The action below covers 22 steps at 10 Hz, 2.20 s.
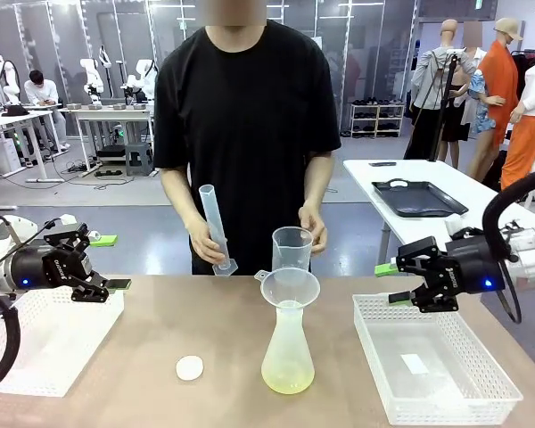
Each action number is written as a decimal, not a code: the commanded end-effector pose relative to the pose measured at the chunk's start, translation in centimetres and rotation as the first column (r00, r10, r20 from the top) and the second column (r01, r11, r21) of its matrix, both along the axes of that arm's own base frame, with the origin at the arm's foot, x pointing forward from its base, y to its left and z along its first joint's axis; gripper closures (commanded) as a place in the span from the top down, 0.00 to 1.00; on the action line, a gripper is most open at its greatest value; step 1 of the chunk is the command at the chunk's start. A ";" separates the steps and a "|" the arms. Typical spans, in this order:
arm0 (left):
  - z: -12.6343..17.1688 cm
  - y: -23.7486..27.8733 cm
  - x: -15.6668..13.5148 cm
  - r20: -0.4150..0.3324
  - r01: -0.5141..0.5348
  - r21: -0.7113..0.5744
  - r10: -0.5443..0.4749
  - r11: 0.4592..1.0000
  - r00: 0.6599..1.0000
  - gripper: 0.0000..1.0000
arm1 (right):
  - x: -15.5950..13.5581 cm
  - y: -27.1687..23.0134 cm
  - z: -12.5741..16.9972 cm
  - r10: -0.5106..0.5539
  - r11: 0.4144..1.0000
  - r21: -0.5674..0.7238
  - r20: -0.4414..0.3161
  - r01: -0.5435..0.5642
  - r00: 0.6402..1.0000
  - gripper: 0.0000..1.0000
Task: Prepare the solutions needed for the experiment.
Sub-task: Once the solution is in the Big flask , pick up the Plastic Funnel and place it back into the right Organizing basket.
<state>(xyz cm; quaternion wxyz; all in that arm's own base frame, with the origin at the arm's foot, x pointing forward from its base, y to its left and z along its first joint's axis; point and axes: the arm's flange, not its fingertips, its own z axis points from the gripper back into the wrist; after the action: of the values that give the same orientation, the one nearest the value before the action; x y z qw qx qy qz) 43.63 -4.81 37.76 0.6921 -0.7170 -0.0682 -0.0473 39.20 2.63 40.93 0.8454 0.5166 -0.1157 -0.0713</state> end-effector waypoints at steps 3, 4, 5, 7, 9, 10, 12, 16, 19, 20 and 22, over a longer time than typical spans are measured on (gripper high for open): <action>0.2 -0.1 0.1 0.004 -0.007 -0.012 0.007 1.000 1.000 1.00 | 1.6 4.9 5.1 0.155 0.959 -0.240 0.008 -0.149 0.988 0.69; 0.2 -0.1 0.1 0.004 -0.007 -0.012 0.007 1.000 1.000 1.00 | 1.8 6.2 5.9 0.174 0.950 -0.264 0.007 -0.166 0.985 0.69; 0.2 -0.1 0.1 0.004 -0.007 -0.012 0.007 1.000 1.000 1.00 | 1.7 7.5 6.6 0.195 0.940 -0.287 0.003 -0.186 0.981 0.69; 0.2 -0.1 0.1 0.004 -0.007 -0.012 0.007 1.000 1.000 1.00 | 1.4 9.1 7.7 0.211 0.915 -0.351 0.001 -0.197 0.977 0.69; 0.2 -0.1 0.1 0.004 -0.007 -0.012 0.007 1.000 1.000 1.00 | 1.5 7.8 6.8 0.225 0.938 -0.278 0.026 -0.209 0.974 0.69; 0.2 -0.1 0.1 0.004 -0.007 -0.012 0.007 1.000 1.000 1.00 | 1.5 7.8 6.8 0.225 0.938 -0.278 0.026 -0.209 0.974 0.69; 0.2 -0.1 0.1 0.004 -0.007 -0.012 0.007 1.000 1.000 1.00 | 1.5 7.9 7.0 0.226 0.933 -0.293 0.019 -0.211 0.974 0.69; 0.2 -0.1 0.1 0.004 -0.007 -0.012 0.007 1.000 1.000 1.00 | 0.2 12.8 9.5 0.218 0.808 -0.549 -0.055 -0.212 0.974 0.69; 0.2 -0.1 0.1 0.004 -0.007 -0.012 0.007 1.000 1.000 1.00 | 0.3 16.1 9.2 0.215 0.791 -0.573 -0.064 -0.212 0.975 0.69; 0.2 -0.1 0.1 0.004 -0.007 -0.012 0.007 1.000 1.000 1.00 | 0.3 17.0 8.9 0.196 0.792 -0.580 -0.050 -0.188 0.979 0.69; 0.2 -0.1 0.1 0.004 -0.007 -0.012 0.007 1.000 1.000 1.00 | 0.1 18.2 8.3 0.159 0.777 -0.610 -0.050 -0.156 0.986 0.69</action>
<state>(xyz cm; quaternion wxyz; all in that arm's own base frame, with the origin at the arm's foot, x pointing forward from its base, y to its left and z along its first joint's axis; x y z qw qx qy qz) 43.63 -4.83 37.75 0.6921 -0.7170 -0.0680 -0.0475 39.12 19.77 49.38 0.9637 0.2440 -0.0863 0.0653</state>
